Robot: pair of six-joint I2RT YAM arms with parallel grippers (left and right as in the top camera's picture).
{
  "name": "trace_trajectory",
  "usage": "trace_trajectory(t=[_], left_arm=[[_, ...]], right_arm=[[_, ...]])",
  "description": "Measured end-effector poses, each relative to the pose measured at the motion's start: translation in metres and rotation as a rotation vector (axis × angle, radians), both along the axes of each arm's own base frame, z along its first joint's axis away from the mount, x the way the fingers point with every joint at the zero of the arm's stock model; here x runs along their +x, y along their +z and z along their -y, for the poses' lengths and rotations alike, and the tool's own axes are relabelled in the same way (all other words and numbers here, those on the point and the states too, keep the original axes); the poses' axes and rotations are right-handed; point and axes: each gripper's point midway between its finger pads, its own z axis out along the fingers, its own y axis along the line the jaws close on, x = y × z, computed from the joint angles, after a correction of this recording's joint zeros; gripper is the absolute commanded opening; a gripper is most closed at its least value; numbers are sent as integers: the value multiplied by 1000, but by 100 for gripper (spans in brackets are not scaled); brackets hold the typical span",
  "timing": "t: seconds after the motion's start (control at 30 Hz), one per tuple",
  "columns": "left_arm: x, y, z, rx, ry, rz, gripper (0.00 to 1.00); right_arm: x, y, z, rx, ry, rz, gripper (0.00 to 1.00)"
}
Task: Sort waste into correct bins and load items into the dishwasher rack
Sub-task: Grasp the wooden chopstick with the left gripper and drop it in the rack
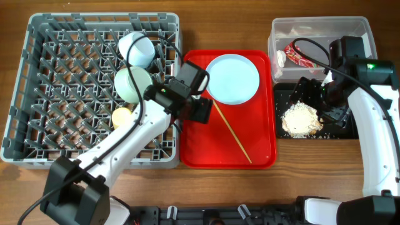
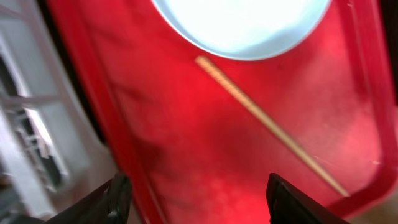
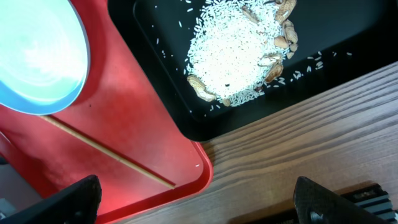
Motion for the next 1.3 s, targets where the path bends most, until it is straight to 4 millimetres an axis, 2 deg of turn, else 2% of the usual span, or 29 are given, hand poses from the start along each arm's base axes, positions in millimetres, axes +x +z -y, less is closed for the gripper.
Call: trace_trajectory(t=[0.07,0.27,0.37,0.47,0.57,0.63,0.67,0.7,0.73,0.87,0.93,1.0,1.03,1.07,1.3], left_arm=[[-4,0,6,-25,12,-21,45],[-6,5,20,-149,204,-102,48],[-18,0,42,-177,243,-141,49],[-31,-38,74,-162,265,-215,51],[-48,-83,87,-64,281,-252,49],[-52,-100,89,-18,287,-238,38],[-51,-100,90,-10,290,-218,36],[-51,-102,91,9,301,-197,27],[-50,-102,93,15,303,-181,25],[-52,-105,78,103,322,-147,25],[-51,-105,73,127,333,-136,21],[-52,-105,67,146,358,-139,25],[-53,-105,65,154,368,-142,19],[-53,-105,65,153,375,-143,4],[-41,-105,60,140,445,-128,4]], right_arm=[[0,0,0,0,0,0,100],[-1,0,0,0,0,-3,100],[-2,0,0,1,0,-10,100],[-3,0,0,1,0,-14,100],[-3,0,0,1,0,-14,100],[-3,0,0,1,0,-14,100],[-3,0,0,1,0,-14,100],[-3,0,0,1,0,-14,100],[-3,0,0,1,0,-14,100],[-3,0,0,0,5,-13,100],[-3,0,0,0,8,-13,100],[-3,0,-1,4,9,-13,100],[-3,0,-1,7,9,-13,100],[-3,0,-2,8,9,-13,100],[-3,0,-2,10,17,-12,100]])
